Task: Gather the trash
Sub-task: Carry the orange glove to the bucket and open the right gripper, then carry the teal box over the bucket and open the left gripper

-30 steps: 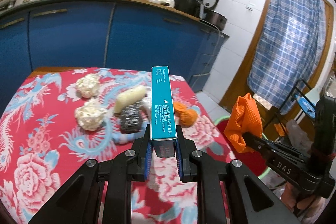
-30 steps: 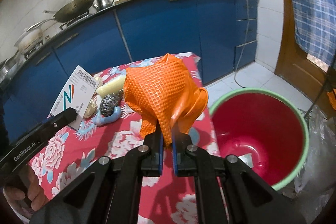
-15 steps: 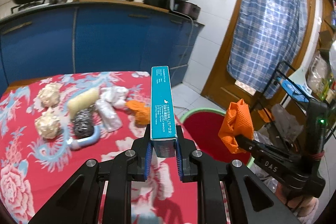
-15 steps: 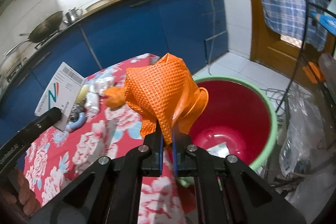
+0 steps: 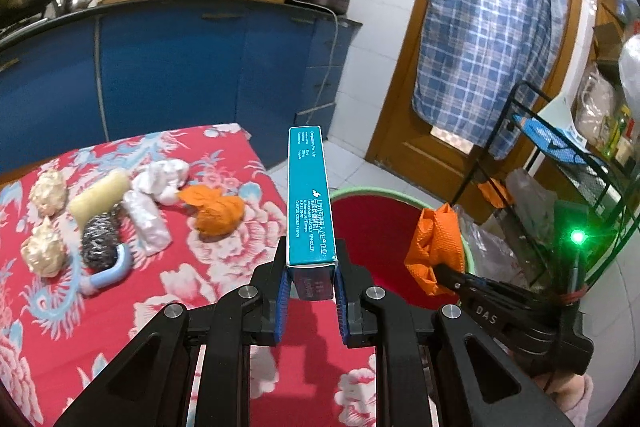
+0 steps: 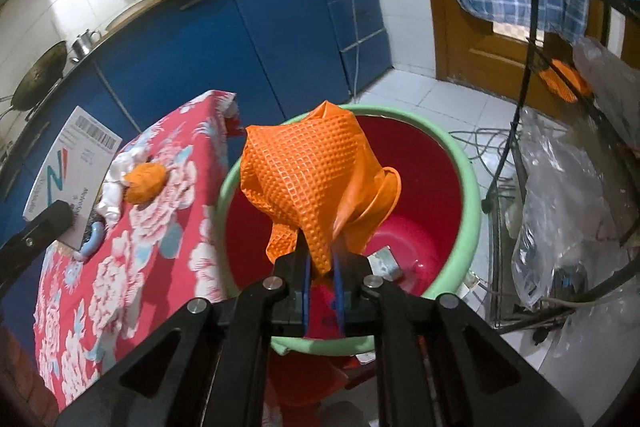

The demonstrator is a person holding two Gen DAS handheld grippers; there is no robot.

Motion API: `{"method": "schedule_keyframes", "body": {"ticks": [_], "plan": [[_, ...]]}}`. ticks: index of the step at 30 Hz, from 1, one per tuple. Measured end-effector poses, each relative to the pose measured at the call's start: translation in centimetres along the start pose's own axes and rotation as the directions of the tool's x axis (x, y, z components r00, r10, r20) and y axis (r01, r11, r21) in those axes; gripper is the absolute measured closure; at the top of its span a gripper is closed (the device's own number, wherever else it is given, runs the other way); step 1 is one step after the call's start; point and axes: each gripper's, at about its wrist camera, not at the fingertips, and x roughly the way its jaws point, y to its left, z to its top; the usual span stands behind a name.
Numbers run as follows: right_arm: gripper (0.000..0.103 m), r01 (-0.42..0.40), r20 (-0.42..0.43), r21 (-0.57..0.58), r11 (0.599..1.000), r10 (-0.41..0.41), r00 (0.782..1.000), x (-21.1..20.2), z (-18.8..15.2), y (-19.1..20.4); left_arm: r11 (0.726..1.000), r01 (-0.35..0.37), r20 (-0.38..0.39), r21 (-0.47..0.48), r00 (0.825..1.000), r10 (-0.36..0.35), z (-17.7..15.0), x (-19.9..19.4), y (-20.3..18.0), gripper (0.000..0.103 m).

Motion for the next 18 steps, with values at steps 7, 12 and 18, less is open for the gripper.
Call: {"method": "schedule_keyframes", "body": {"ticks": [7,12,18], "plan": [[0.070,-0.002,0.002,0.060,0.998,0.002,1.000,0.4,-0.1,-2.0,0.999,0.015,-0.031,0.037,0.999,-0.014,0.0,1.8,-1.7,0.084],[0.068,0.000,0.016,0.086,0.996,-0.001,1.000,-0.1,0.0,-3.0,0.998,0.025,-0.058,0.058,0.998,-0.022,-0.3,3.0,-2.7,0.084],[0.066,-0.001,0.039,0.123,0.992,-0.004,0.999,-1.1,-0.2,-4.4,0.994,0.042,-0.099,0.097,0.995,-0.032,-0.5,4.8,-4.5,0.084]]}}
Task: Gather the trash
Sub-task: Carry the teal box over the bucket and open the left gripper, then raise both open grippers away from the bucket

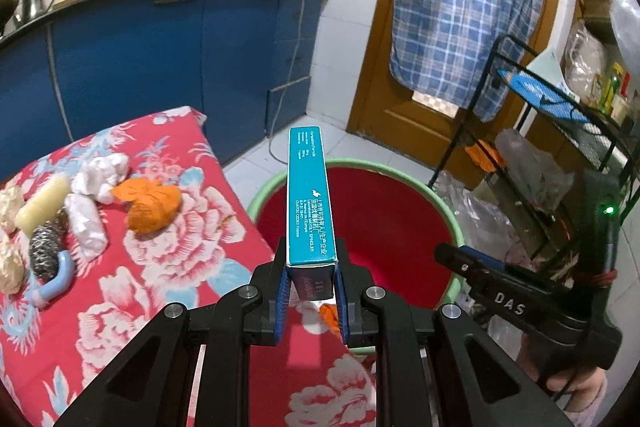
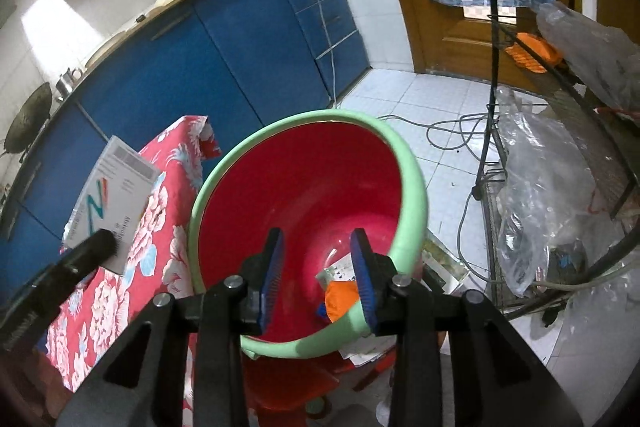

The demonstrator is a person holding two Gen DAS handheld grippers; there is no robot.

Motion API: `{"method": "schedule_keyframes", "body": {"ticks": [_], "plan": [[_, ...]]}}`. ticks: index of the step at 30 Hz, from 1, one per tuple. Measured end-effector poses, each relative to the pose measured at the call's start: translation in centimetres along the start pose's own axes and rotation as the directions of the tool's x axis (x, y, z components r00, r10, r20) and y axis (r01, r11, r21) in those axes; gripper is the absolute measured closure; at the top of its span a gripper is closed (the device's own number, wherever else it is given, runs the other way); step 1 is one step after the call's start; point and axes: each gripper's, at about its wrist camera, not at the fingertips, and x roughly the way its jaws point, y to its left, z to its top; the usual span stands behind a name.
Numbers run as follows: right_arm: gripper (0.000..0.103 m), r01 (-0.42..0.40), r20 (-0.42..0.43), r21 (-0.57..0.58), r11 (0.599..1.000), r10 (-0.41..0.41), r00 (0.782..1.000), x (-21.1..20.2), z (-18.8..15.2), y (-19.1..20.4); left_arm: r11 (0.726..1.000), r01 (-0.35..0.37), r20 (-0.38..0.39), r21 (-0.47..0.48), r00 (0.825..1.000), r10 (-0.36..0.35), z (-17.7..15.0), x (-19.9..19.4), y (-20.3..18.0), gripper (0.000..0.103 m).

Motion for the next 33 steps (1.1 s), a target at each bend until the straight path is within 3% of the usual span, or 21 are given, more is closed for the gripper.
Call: {"method": "schedule_keyframes", "body": {"ticks": [10,14,33], "plan": [[0.066,0.006,0.009,0.034,0.999,-0.006,1.000,-0.6,-0.2,-1.6,0.999,0.013,-0.075,0.045,0.997,-0.010,-0.2,3.3,-1.9,0.080],[0.066,0.006,0.007,0.042,0.999,-0.006,1.000,-0.6,-0.3,-1.9,0.999,0.001,-0.086,0.038,0.996,0.002,-0.4,3.7,-1.8,0.059],[0.062,-0.032,0.006,-0.006,0.999,0.032,0.999,-1.6,-0.5,1.0,0.996,-0.061,-0.026,-0.066,0.998,0.060,-0.2,0.2,2.5,0.059]]}}
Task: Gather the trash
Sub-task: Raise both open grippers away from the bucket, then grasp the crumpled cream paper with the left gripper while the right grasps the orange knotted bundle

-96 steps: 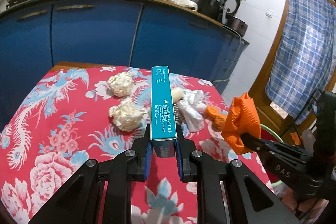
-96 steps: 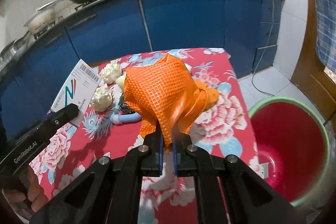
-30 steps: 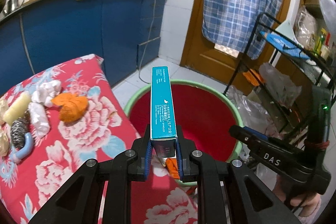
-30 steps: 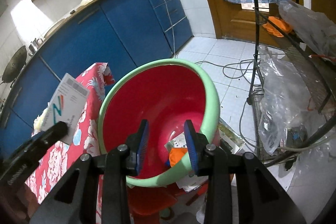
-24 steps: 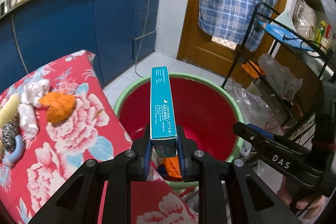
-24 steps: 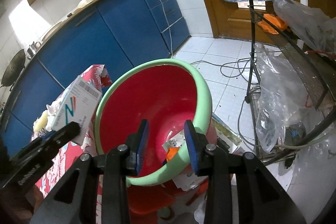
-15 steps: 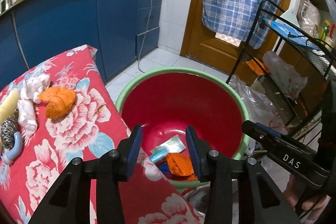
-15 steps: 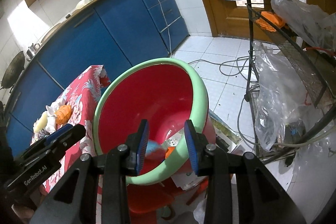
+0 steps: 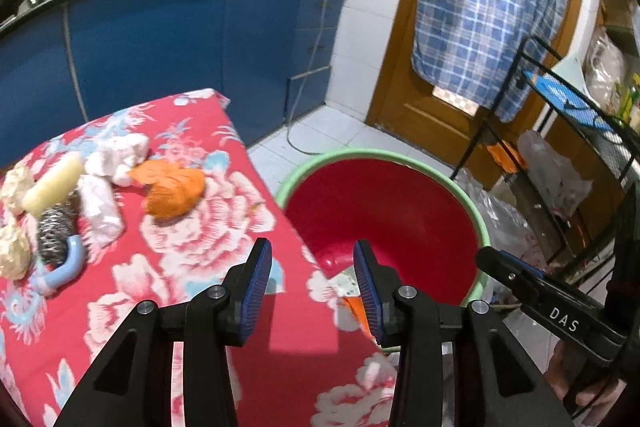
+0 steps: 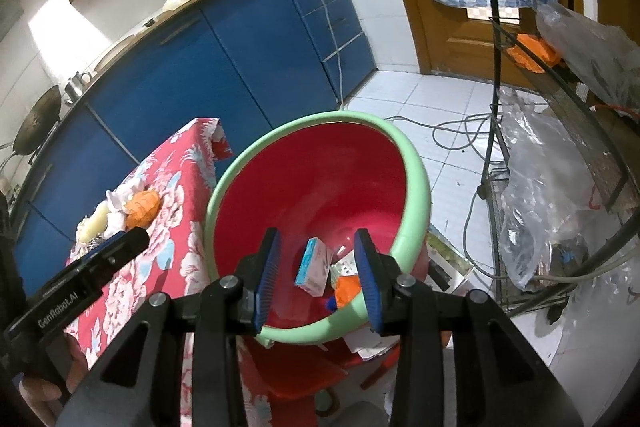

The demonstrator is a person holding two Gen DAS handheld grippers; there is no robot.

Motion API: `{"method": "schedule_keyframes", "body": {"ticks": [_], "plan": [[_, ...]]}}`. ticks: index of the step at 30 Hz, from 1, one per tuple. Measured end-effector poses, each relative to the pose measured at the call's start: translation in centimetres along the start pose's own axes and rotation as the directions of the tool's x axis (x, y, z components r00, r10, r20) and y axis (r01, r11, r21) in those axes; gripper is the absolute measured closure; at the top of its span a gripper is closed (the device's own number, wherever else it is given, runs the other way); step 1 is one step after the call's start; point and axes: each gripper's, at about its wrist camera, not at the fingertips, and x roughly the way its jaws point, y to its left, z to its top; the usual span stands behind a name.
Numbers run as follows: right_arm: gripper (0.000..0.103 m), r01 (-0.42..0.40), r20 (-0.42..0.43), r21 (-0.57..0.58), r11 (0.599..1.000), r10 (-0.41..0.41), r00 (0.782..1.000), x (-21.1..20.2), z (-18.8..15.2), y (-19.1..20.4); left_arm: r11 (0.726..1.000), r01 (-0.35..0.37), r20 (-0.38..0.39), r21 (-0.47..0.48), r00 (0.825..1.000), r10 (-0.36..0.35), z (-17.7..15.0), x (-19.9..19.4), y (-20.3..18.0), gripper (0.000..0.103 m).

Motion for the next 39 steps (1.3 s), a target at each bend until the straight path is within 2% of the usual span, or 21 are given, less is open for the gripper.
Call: {"method": "schedule_keyframes", "body": {"ticks": [10,21,32,39], "plan": [[0.060,-0.035,-0.021,-0.060,0.998,0.034,0.999,0.1,-0.1,3.4,0.993,-0.074,0.043,-0.092,0.996,0.078,0.3,-2.7,4.9,0.059],[0.055,-0.082,-0.056,-0.138,0.987,0.075,0.996,1.2,-0.1,8.3,0.968,-0.169,0.071,-0.184,0.980,0.185,0.0,-5.5,10.8,0.059],[0.049,-0.126,-0.101,-0.206,0.970,0.107,0.989,3.3,-0.1,13.5,0.915,-0.293,0.058,-0.276,0.945,0.321,-0.5,-7.7,18.1,0.059],[0.047,-0.150,-0.117,-0.257,0.955,0.124,0.985,5.3,0.3,17.2,0.879,-0.337,0.025,-0.338,0.930,0.366,-1.0,-7.7,22.3,0.059]]}}
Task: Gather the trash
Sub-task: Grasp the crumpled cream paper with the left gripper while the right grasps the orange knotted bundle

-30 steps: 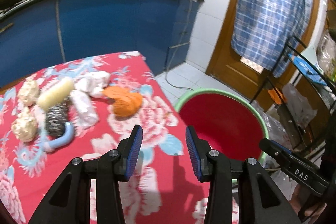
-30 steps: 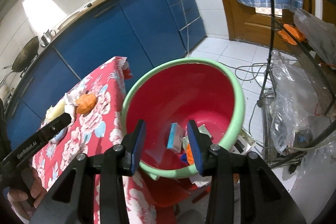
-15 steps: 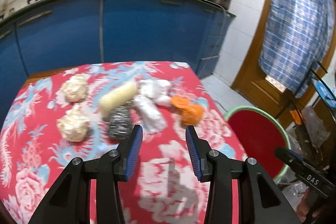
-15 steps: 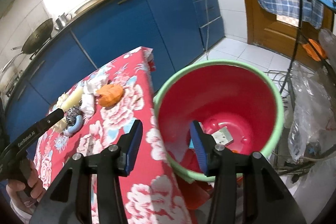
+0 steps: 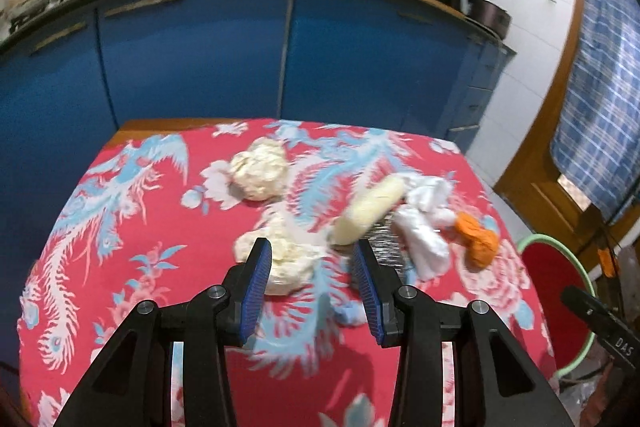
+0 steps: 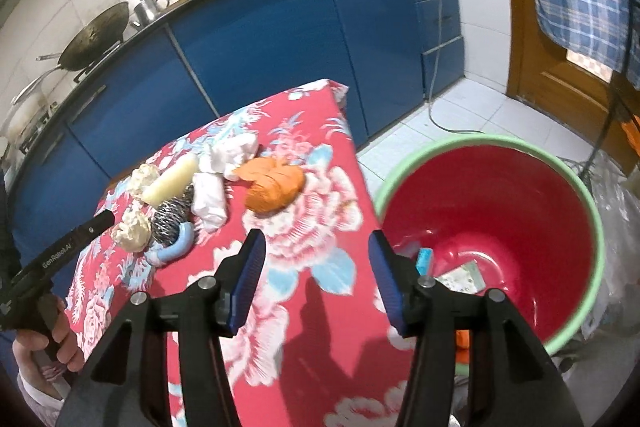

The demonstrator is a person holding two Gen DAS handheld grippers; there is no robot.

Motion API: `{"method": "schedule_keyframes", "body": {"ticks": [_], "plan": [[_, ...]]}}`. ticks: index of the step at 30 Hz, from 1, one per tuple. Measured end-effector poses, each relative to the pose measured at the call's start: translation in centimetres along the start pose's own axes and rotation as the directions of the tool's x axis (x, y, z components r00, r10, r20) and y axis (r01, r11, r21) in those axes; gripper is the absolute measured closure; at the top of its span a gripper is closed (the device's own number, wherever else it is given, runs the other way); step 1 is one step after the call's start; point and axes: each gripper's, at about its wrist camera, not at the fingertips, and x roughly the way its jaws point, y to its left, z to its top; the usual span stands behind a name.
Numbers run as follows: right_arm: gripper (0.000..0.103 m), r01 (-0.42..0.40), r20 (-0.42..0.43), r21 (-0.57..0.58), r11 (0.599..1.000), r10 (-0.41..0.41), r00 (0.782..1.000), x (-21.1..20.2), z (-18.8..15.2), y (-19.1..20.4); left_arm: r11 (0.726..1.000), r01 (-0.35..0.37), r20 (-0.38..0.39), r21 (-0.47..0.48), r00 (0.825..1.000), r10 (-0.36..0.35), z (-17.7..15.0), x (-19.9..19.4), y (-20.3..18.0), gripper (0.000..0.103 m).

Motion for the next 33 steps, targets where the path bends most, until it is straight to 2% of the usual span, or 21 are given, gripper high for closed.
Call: {"method": "schedule_keyframes", "body": {"ticks": [7,14,19,27,33], "plan": [[0.046,-0.012,-0.026,-0.032,0.999,0.011,1.000,3.0,1.5,2.4,0.998,-0.039,-0.021,-0.043,0.999,0.038,-0.1,2.2,1.7,0.051],[0.045,-0.005,-0.058,-0.040,0.999,0.003,0.998,6.0,2.5,3.4,0.996,-0.047,-0.044,-0.073,0.998,0.044,-0.5,4.1,2.8,0.050],[0.044,0.003,-0.063,-0.052,0.999,-0.007,0.998,7.7,3.3,3.8,0.994,-0.068,-0.034,-0.083,0.997,0.065,-0.8,4.6,3.2,0.050],[0.044,0.026,-0.096,-0.070,0.997,-0.033,0.995,10.4,3.5,4.3,0.993,-0.016,-0.032,-0.116,0.999,0.012,-1.0,5.5,3.9,0.050],[0.044,0.029,-0.097,-0.075,0.997,-0.036,0.995,11.3,3.2,4.4,0.995,0.023,-0.054,-0.102,0.998,-0.028,-1.4,6.0,3.3,0.050]]}}
